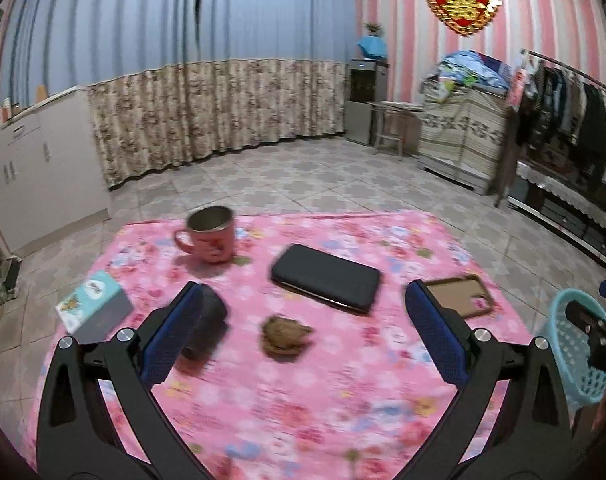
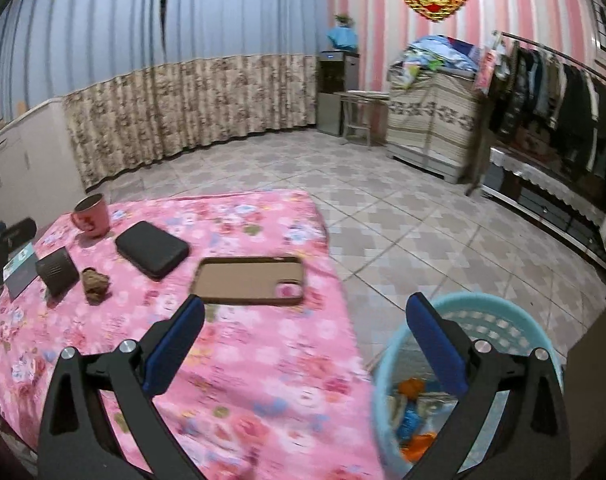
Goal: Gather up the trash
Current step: 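Move both tools back over the table toward the remaining items, then lower the left tool onto the black woven cup and close on it, then grasp the brown crumpled paper with the right tool while the left holds the cup, then carry the black cup and brown paper over to the blue basket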
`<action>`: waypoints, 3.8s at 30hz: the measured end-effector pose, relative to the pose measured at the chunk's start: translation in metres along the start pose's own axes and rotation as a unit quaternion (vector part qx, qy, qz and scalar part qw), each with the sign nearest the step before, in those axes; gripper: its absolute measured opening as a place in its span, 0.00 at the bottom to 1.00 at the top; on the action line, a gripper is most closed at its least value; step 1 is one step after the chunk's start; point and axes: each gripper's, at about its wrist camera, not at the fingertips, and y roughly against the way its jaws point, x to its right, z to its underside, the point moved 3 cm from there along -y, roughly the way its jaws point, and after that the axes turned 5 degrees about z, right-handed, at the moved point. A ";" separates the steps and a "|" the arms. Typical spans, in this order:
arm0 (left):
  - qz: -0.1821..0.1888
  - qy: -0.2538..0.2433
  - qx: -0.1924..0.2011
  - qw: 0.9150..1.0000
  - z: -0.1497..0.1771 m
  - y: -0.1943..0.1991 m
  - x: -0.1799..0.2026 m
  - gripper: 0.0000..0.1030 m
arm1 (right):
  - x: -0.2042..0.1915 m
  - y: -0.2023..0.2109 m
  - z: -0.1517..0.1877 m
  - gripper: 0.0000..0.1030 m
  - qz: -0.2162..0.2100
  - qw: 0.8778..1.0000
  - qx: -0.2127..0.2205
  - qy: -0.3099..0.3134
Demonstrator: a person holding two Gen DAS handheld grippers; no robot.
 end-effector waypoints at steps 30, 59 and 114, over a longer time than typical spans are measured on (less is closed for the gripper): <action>-0.072 0.055 -0.074 0.993 0.028 -0.090 -0.126 0.95 | -0.128 -0.098 -0.010 0.96 -0.059 0.997 -0.022 0.046; -0.041 0.057 -0.125 0.990 0.047 -0.131 -0.135 0.86 | -0.156 -0.110 0.017 0.96 -0.059 0.992 -0.059 0.091; -0.056 0.079 -0.064 0.993 0.022 -0.076 -0.144 0.86 | -0.167 -0.078 0.007 0.52 -0.085 0.990 -0.055 0.099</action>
